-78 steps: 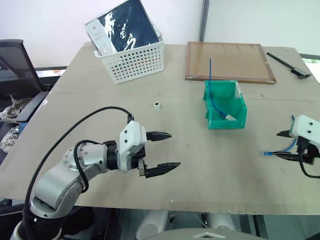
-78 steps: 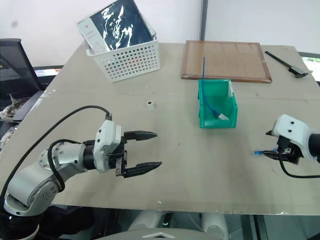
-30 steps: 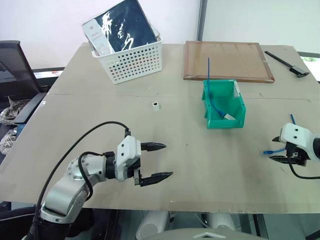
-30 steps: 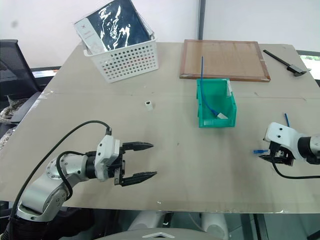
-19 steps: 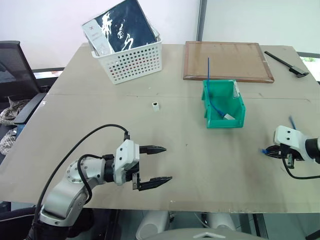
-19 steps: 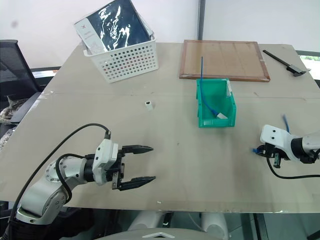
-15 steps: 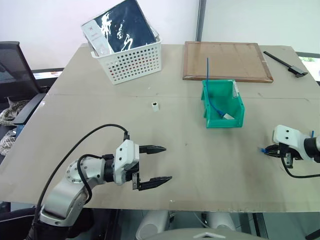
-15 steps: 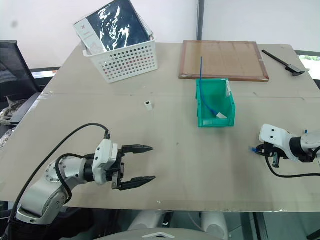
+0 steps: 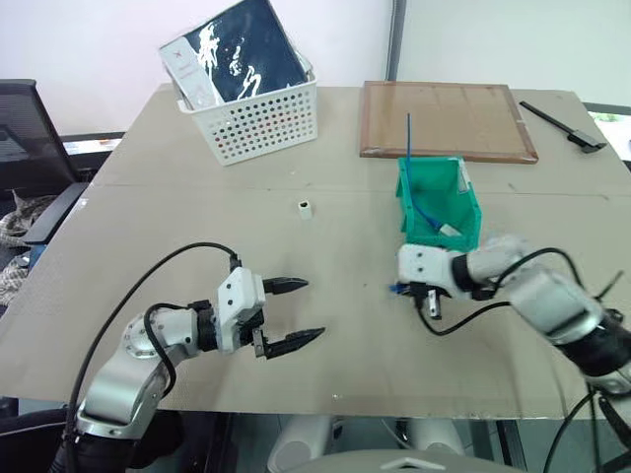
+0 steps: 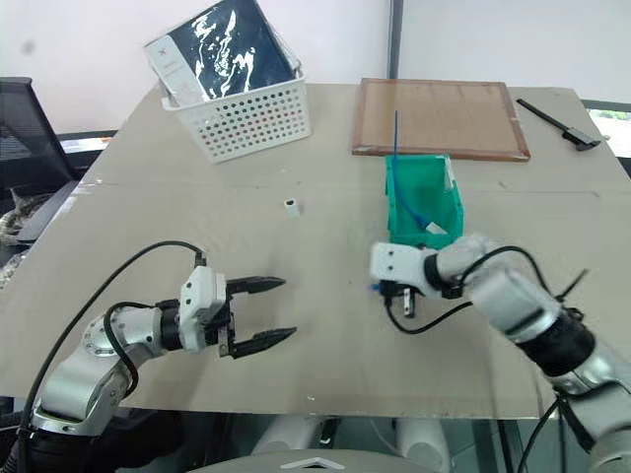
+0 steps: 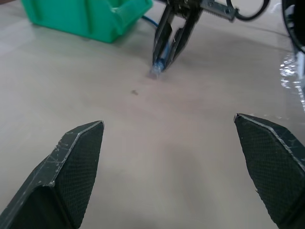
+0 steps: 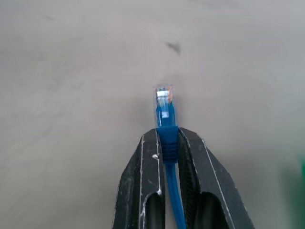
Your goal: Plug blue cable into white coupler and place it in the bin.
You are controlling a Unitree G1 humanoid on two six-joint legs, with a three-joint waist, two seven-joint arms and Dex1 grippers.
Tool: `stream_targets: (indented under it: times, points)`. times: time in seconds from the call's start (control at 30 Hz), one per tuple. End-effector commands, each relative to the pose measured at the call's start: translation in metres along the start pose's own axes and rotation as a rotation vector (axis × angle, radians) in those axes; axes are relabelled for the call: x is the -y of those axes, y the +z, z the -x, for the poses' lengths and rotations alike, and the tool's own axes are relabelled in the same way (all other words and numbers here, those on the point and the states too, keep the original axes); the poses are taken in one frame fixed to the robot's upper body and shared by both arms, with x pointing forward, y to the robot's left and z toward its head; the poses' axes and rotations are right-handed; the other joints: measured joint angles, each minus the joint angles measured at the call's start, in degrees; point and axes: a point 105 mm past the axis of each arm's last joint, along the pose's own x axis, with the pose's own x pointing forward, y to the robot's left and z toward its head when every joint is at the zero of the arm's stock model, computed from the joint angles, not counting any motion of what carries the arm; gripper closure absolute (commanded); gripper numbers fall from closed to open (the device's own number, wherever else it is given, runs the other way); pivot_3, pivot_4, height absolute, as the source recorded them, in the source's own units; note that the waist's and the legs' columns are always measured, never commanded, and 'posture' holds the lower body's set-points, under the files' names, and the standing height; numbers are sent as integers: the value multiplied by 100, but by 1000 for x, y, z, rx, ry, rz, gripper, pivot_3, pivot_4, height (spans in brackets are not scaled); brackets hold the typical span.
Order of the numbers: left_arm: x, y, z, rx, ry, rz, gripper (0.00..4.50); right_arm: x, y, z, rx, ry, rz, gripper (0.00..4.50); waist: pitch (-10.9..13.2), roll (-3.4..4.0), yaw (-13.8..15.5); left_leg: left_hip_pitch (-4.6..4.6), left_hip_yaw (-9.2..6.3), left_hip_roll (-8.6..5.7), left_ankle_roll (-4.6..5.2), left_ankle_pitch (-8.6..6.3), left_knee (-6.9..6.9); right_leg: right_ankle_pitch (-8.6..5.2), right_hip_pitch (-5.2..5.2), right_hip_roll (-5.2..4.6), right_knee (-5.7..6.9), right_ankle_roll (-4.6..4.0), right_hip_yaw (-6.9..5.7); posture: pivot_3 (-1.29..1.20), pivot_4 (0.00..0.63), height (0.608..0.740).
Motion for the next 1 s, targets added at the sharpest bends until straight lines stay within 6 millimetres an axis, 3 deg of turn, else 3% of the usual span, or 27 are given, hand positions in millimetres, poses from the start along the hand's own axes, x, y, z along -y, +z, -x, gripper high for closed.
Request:
stream_targets:
  times: [0.03,0.1,0.13,0.23,0.3,0.33,0.5,0.8,1.0]
  points:
    - [-2,7,3,4,21,-40,0,4,1,-8,22,-11,26,3711,-5,-7,-7,2,1,0,-1,0,0,0,0,1,0,0,1,0,150,740]
    - [-4,8,2,3,23,-41,0,6,2,-6,41,-17,18,2899,-5,-7,-21,6,1,0,-1,-1,0,1,1,3,3,-2,3,0,150,740]
    - [-5,9,0,2,25,-41,0,7,3,-2,54,-26,12,2205,-5,-7,-22,8,2,4,4,-4,0,3,1,6,4,-5,4,0,150,740]
    - [-8,12,-10,8,11,-26,0,7,12,25,149,-71,-16,1618,-5,-5,-23,9,0,9,15,-12,0,5,0,13,6,-9,2,0,150,740]
    - [-8,14,-18,10,-18,-30,0,-1,16,40,228,-79,-38,763,0,2,43,7,-3,13,10,-12,0,6,0,17,6,-10,-2,0,150,740]
    - [-10,14,-22,4,-25,-34,0,-5,18,48,269,-94,-58,549,0,2,38,-4,-11,8,6,-11,1,7,0,10,2,-10,-10,0,150,740]
    - [-19,17,-44,-10,-66,-56,0,-16,18,72,410,-251,-175,549,-1,5,11,-2,-9,9,6,-15,0,6,0,12,4,-10,-6,0,150,740]
    - [-32,11,-90,-71,-194,-161,0,-80,-20,97,329,-495,-356,549,-4,10,15,3,0,10,9,-15,4,7,5,14,6,-8,2,0,150,740]
    - [-38,7,-112,-82,-233,-198,0,-100,-25,105,282,-581,-418,549,-6,7,1,16,6,16,12,-17,8,6,16,18,8,-5,3,0,150,740]
